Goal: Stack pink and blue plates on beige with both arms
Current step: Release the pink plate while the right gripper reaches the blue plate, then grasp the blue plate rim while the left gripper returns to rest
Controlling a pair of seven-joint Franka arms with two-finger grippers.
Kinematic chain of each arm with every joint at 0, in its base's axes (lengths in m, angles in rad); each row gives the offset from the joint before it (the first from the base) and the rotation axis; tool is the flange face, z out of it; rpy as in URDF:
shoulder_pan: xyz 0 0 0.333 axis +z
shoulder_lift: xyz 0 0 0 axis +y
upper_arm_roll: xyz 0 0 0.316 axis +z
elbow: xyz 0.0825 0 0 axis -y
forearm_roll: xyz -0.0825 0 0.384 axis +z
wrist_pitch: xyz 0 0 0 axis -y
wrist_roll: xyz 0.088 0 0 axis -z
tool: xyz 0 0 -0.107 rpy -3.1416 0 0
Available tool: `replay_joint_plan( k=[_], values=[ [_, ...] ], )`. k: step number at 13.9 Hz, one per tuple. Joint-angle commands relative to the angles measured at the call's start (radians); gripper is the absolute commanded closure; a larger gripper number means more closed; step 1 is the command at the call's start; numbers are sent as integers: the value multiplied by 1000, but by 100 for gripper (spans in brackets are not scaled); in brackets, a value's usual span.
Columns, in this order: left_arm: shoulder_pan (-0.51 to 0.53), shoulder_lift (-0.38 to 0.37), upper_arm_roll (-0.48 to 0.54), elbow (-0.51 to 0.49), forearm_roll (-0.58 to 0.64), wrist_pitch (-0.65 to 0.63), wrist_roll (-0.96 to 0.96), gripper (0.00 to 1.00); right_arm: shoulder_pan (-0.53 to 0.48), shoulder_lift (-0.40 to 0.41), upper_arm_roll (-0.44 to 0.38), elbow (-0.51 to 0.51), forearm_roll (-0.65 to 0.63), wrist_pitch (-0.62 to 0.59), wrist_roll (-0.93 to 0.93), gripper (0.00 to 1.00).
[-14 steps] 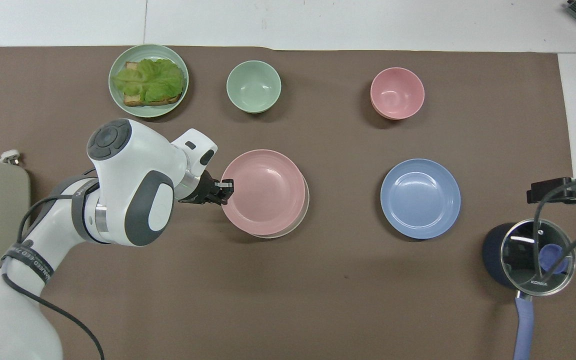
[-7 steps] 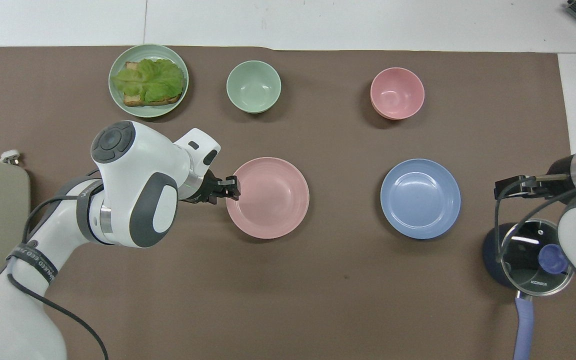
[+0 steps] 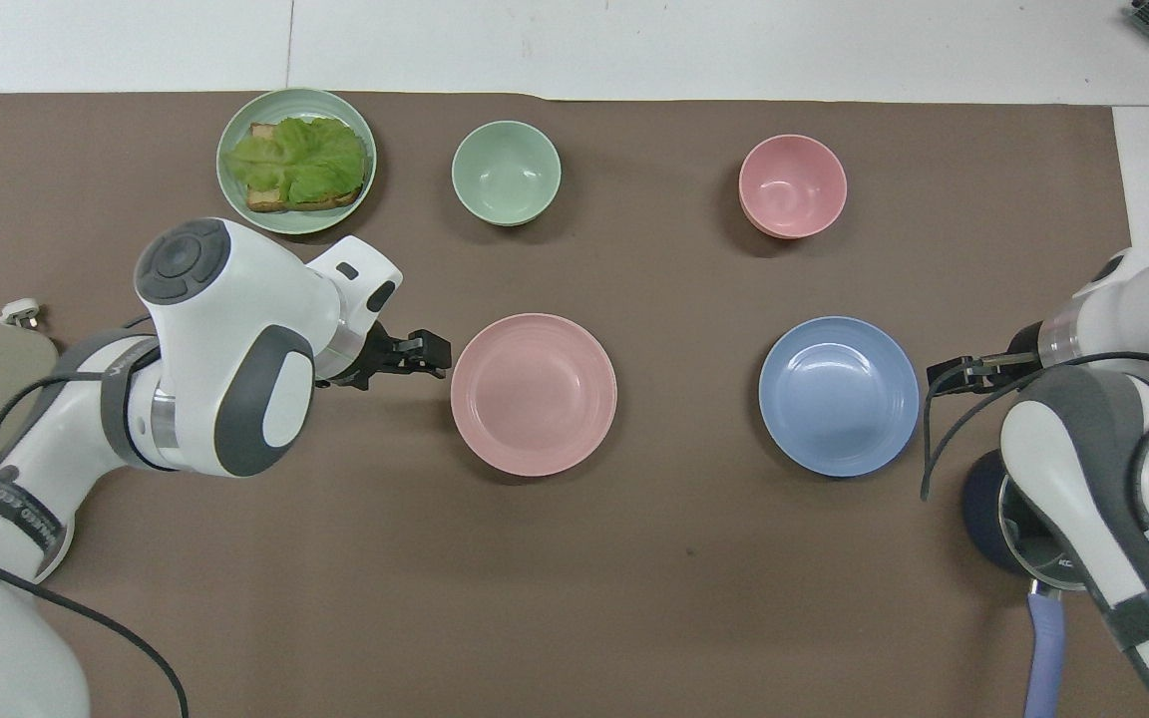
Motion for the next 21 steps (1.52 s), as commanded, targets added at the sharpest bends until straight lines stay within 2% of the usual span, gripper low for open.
replay_joint_plan(
  k=[1,6,9,12,14,15,16,18,21],
  values=[
    [100,-23,1,49,93,-79,25,0,-40,44,7,-27,9,68,-42,0],
    [267,-72,1,78,138,-169,221,0,-55,122,7,-56,87,151,-45,0],
    [309,-122,1,108,211,-235,258,0,-58,157,9,-90,92,208,-56,0],
    [304,-142,-1,211,218,-374,258,0,-55,160,9,-95,116,211,-59,1],
    [296,-183,-4,239,233,-422,256,0,-55,167,9,-99,122,211,-57,55],
    [296,-200,-5,239,233,-433,255,0,-55,167,9,-99,138,211,-50,86],
    [296,-234,-7,242,233,-445,256,0,-57,168,7,-98,142,210,-50,100],
    [296,-274,-7,241,231,-452,255,0,-57,173,7,-92,142,207,-49,100],
    [298,-282,-9,241,228,-453,255,0,-58,177,7,-58,142,160,-54,100]
  ],
)
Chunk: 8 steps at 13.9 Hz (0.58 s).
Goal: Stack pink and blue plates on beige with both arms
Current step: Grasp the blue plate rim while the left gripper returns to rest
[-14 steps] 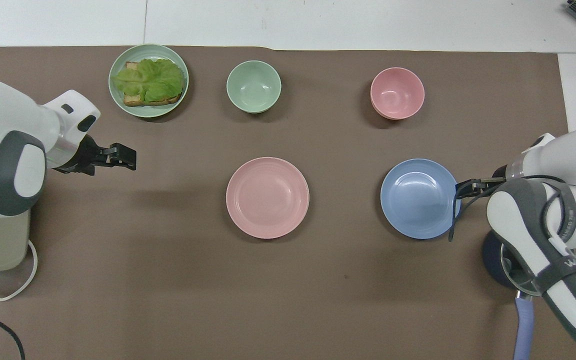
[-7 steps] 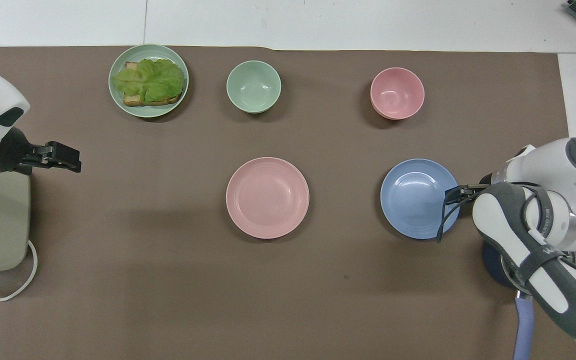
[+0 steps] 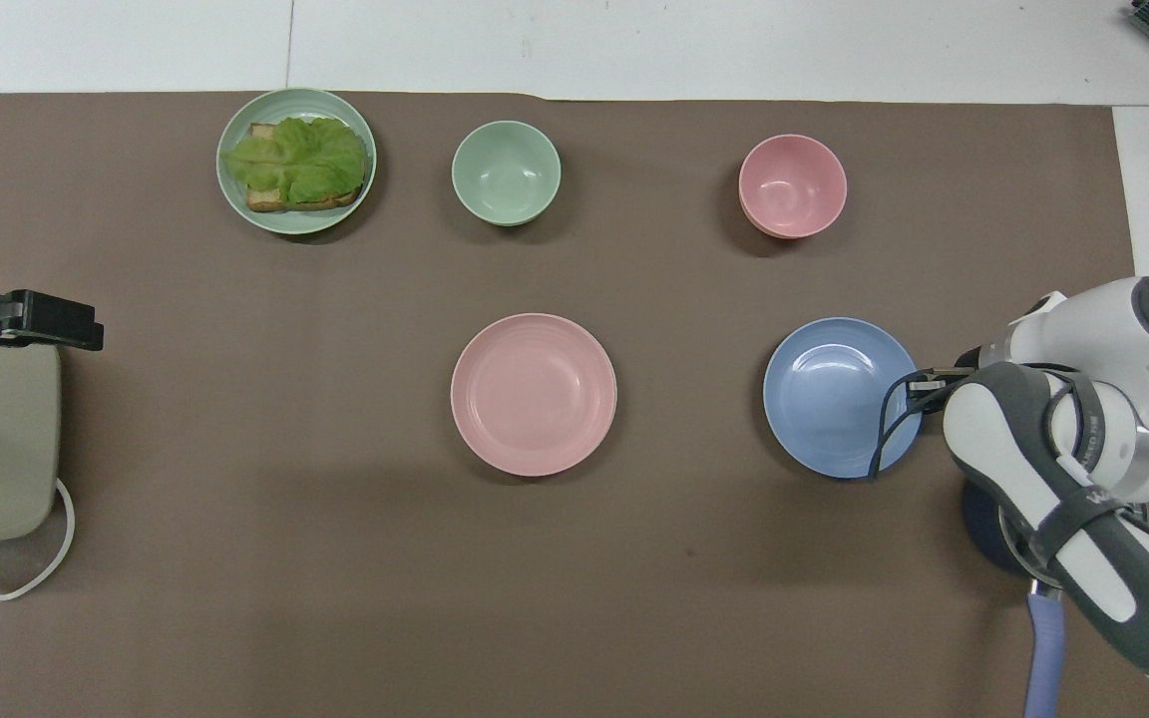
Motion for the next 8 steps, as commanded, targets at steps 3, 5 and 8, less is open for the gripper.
replay_joint_plan(
  k=[3,5,8],
  values=[
    [11,-10,8,-5,17,-10,2,0,-17,-33,6,116,20,-187,-40,100],
    [14,-12,9,-5,17,-10,0,0,-15,-82,11,173,19,-305,-43,100],
    [10,-10,6,-5,17,-10,0,0,44,-95,32,257,22,-402,-30,100]
  ],
)
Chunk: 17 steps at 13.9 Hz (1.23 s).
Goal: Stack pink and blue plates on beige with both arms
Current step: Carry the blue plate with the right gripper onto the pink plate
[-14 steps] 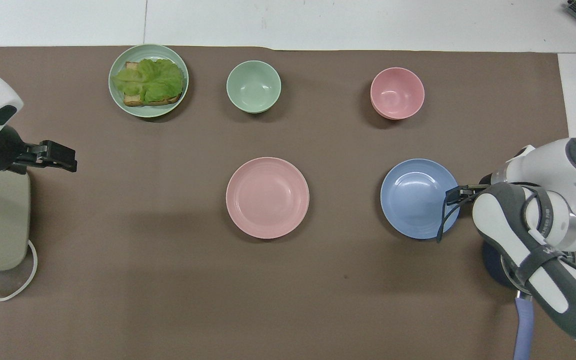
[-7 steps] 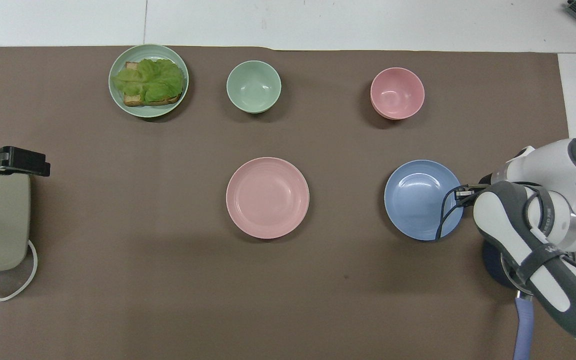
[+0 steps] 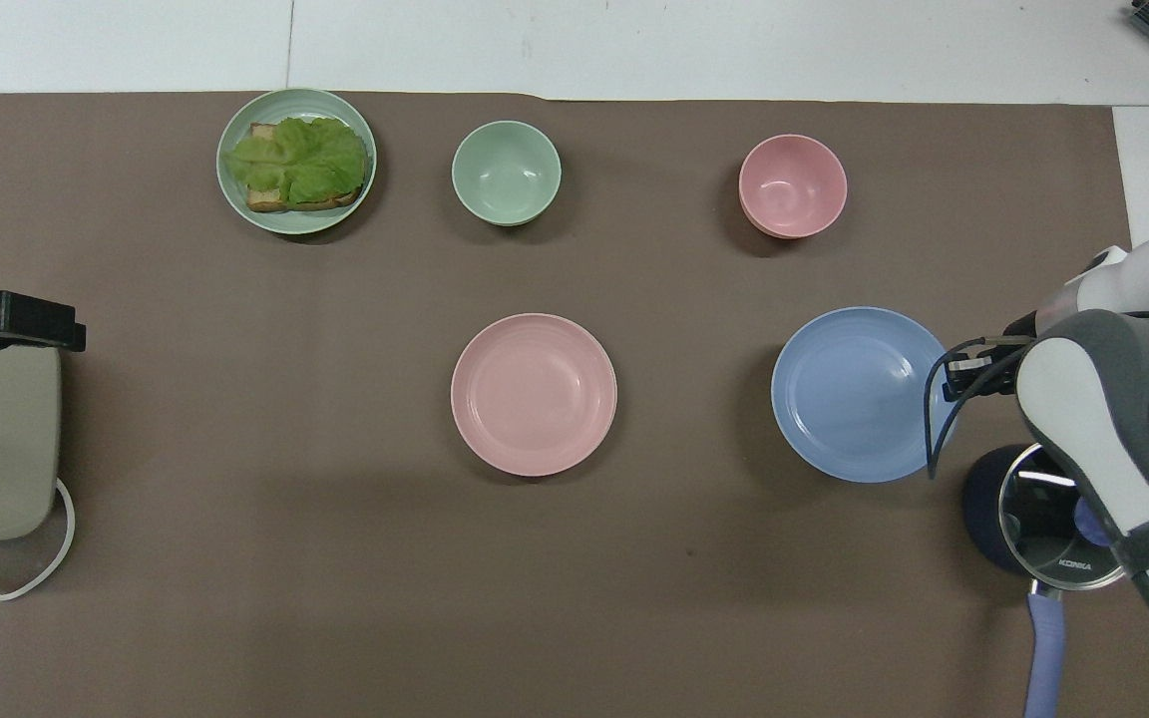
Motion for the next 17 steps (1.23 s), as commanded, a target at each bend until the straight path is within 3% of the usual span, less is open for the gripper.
replay_joint_plan(
  k=[1,5,9,12,17],
  values=[
    [7,-7,-8,-4,16,-9,1,0,57,-3,21,50,17,-44,0,100],
    [9,-7,-6,-4,16,-9,1,0,197,2,25,54,19,26,204,100],
    [7,-7,-6,-4,16,-9,1,0,310,33,25,68,154,109,310,100],
    [7,-7,-6,-4,16,-9,1,0,422,112,25,125,186,192,400,100],
    [7,-7,-6,-4,16,-9,1,0,499,204,25,155,231,298,445,100]
  ],
)
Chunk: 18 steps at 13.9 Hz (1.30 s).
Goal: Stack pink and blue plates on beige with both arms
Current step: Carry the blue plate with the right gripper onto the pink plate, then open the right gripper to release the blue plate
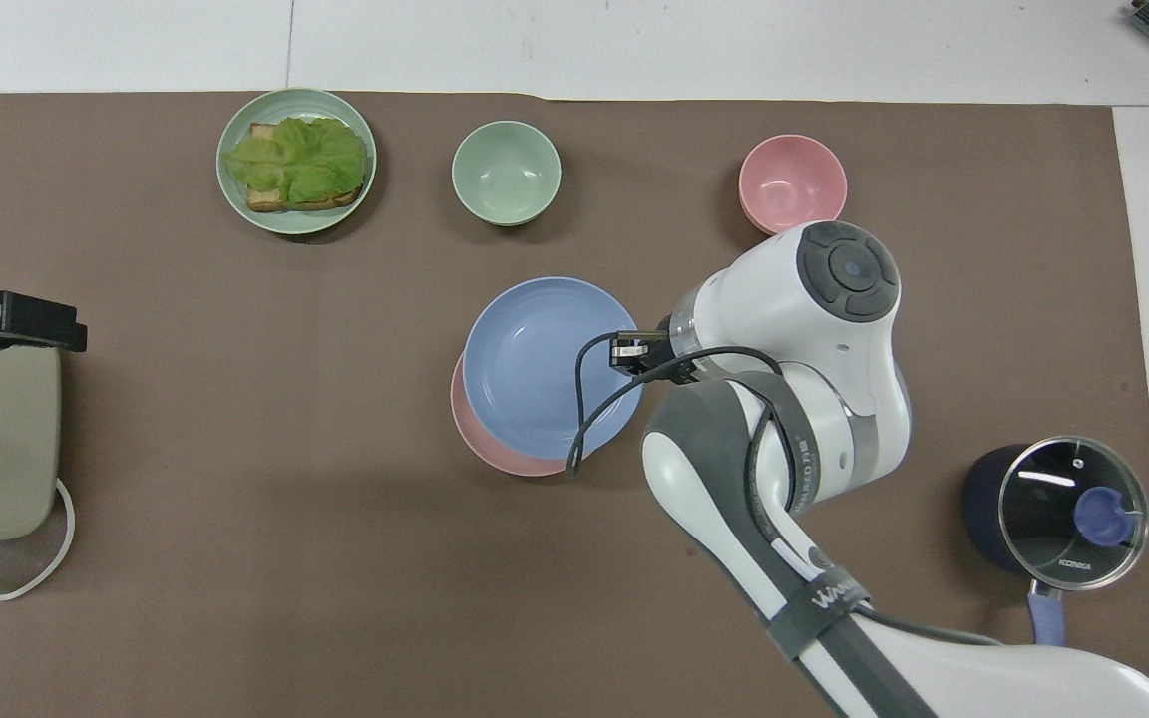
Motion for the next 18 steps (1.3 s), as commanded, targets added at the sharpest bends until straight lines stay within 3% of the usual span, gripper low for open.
replay_joint_plan(
  k=[1,16,17,18],
  values=[
    [7,-7,-5,-4,16,-9,1,0,26,59,-3,30,29,45,11,100],
    [7,-7,-5,-4,16,-9,1,0,35,94,0,-38,27,102,-96,100],
    [7,-7,-5,-4,16,-9,1,0,35,94,0,-38,27,102,-95,94],
    [7,-7,-5,-4,16,-9,1,0,35,94,0,-38,27,101,-95,67]
  ],
)
